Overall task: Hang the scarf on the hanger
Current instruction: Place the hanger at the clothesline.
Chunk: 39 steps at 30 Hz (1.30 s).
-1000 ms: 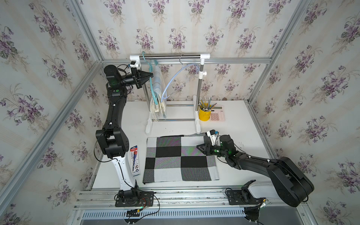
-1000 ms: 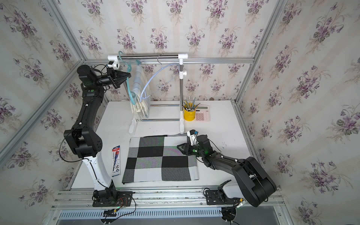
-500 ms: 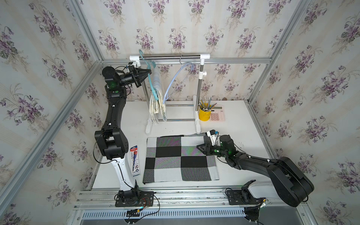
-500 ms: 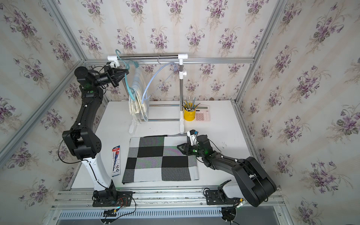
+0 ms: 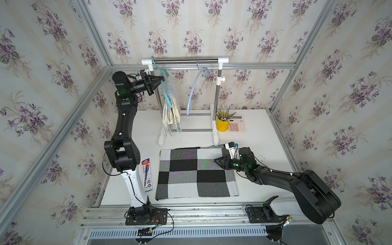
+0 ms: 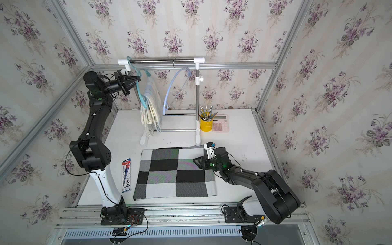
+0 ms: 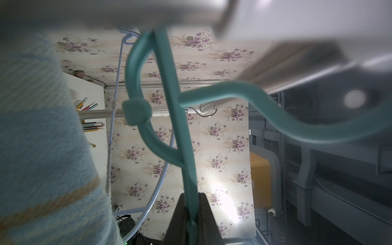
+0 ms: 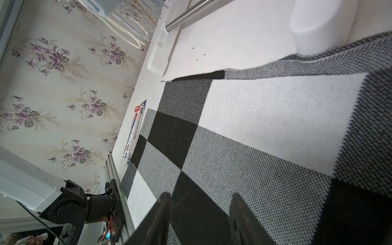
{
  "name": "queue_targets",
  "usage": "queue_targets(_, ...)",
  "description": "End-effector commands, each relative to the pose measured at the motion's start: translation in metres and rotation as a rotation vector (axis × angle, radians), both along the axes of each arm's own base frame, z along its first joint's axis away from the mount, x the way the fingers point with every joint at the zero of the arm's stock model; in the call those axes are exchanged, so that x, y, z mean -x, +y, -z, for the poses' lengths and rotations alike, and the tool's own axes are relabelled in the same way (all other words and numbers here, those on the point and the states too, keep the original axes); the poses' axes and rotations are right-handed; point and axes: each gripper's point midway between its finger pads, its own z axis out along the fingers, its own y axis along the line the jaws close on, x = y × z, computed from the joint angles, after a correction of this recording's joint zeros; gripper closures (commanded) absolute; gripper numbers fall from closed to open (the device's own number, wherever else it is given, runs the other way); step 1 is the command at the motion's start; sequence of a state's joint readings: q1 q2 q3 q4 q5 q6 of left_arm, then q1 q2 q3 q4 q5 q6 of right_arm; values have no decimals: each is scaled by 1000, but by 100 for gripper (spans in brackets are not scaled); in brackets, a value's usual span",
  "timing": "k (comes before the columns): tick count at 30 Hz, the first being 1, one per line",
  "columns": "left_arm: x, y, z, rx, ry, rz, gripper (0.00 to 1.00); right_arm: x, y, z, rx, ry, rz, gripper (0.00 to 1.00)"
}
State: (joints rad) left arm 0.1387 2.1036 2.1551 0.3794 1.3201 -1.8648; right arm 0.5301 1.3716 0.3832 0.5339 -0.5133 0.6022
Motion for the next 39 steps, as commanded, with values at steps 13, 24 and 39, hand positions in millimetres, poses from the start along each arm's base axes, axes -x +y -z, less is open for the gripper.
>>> queue_targets(13,-10,0,42,-21,-6,10,92,-2,2,-4,-7,-17,-5,50)
queue_targets(24,23,52,50,-57,-135,-146,18,-9,-1,-24,-3,-79,21,41)
queue_targets(39,165,105,146,-687,-45,-587,23,-68,52,-190,-23,-332,32,38)
